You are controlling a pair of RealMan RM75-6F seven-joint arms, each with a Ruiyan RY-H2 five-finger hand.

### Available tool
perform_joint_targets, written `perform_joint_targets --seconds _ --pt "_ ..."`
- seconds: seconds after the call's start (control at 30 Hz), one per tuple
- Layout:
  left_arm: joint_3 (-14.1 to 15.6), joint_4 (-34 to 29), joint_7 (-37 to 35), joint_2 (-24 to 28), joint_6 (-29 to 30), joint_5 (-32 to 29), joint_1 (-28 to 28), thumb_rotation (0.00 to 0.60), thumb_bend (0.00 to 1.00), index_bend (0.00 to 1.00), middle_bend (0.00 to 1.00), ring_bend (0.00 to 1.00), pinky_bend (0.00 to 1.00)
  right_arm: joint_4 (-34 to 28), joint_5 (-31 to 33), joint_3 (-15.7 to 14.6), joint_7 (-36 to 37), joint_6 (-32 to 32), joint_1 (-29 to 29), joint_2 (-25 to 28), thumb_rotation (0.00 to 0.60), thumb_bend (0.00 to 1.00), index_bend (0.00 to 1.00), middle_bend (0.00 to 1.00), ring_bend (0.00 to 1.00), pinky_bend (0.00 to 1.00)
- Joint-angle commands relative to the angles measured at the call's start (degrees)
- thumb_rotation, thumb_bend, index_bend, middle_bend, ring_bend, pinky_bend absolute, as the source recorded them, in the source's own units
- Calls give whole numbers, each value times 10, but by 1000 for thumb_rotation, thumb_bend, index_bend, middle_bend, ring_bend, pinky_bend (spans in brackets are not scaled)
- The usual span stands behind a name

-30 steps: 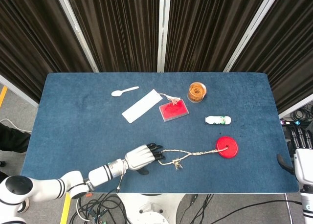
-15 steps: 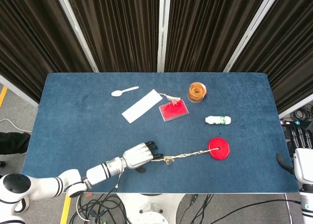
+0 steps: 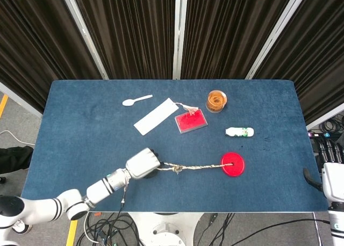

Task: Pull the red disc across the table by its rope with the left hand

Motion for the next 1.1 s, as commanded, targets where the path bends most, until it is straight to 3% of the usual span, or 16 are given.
perform_joint_targets --seconds 0.03,0.17,0.43,0.63,0.87,1.1 --pt "-14 11 -19 49 73 -6 39 600 306 731 905 653 701 0 0 -1 0 -1 1 -1 600 237 0 19 0 0" --pt "-28 39 3 112 71 -55 64 600 308 732 907 652 701 -1 -3 -2 -5 -5 3 -3 600 238 0 21 0 0" --pt "-80 42 76 215 47 -225 131 600 313 742 910 656 704 -5 -10 -5 -21 -12 10 -15 600 237 0 21 0 0" --pt "-97 47 62 246 70 -261 162 600 319 745 911 657 704 -9 -11 -6 -28 -14 13 -17 600 238 0 21 0 0" --pt "-78 19 34 257 84 -217 175 600 327 748 914 660 706 -6 -11 -9 -27 -16 12 -20 600 237 0 21 0 0" --pt "-57 -45 -8 240 114 -113 158 600 329 748 914 660 706 -2 -8 -9 -26 -22 14 -24 600 238 0 22 0 0"
